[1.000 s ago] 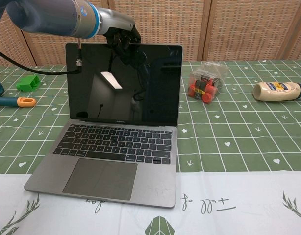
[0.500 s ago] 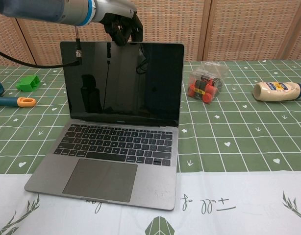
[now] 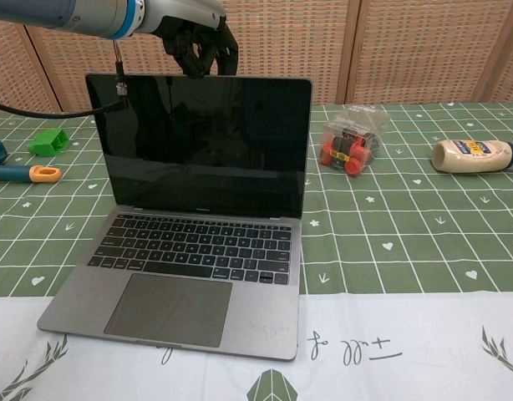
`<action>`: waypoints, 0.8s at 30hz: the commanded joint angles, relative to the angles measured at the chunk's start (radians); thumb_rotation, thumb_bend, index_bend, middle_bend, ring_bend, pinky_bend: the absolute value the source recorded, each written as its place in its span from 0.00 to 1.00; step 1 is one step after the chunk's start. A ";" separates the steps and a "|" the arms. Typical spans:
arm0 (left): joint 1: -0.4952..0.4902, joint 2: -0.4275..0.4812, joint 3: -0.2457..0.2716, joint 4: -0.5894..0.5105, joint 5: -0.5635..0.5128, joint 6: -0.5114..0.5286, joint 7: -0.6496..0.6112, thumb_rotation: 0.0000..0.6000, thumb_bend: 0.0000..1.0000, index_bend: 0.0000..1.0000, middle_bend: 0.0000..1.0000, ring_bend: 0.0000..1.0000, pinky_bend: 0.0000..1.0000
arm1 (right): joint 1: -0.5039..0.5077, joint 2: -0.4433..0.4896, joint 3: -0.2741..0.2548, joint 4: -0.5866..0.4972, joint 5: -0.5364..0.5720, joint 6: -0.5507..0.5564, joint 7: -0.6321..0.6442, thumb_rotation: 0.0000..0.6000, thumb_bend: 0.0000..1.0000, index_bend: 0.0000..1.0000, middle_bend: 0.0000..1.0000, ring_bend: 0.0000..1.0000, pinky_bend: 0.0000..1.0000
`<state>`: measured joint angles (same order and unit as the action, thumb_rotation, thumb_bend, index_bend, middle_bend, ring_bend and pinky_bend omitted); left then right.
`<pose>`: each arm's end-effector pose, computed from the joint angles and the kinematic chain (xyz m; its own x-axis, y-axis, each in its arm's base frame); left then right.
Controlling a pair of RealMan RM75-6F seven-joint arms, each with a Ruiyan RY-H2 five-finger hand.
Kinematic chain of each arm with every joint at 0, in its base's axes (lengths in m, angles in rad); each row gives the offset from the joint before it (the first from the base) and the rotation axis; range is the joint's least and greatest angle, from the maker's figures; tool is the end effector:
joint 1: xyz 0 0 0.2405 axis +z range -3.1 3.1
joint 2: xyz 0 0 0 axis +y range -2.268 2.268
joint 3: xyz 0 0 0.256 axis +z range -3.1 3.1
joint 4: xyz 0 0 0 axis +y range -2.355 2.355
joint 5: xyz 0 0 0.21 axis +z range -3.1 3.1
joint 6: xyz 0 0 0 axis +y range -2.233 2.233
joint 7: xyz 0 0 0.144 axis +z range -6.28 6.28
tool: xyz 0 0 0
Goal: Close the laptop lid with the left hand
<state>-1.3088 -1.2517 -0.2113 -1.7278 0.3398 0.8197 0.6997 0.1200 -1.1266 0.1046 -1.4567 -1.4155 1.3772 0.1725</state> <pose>-0.0021 0.3993 0.0463 0.5995 0.3014 0.7415 0.7777 -0.4385 -0.4505 -0.3466 -0.2062 0.1748 0.3527 -0.0151 0.9356 -0.9333 0.0668 0.3529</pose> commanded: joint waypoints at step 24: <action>0.069 0.160 0.072 -0.329 0.191 0.059 -0.098 1.00 1.00 0.42 0.32 0.35 0.38 | -0.004 0.003 -0.011 -0.016 -0.024 0.019 -0.016 1.00 0.02 0.00 0.00 0.00 0.00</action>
<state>-1.2455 -1.1029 -0.1473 -2.0429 0.5219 0.8793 0.6069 0.1158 -1.1234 0.0933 -1.4729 -1.4392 1.3960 0.1568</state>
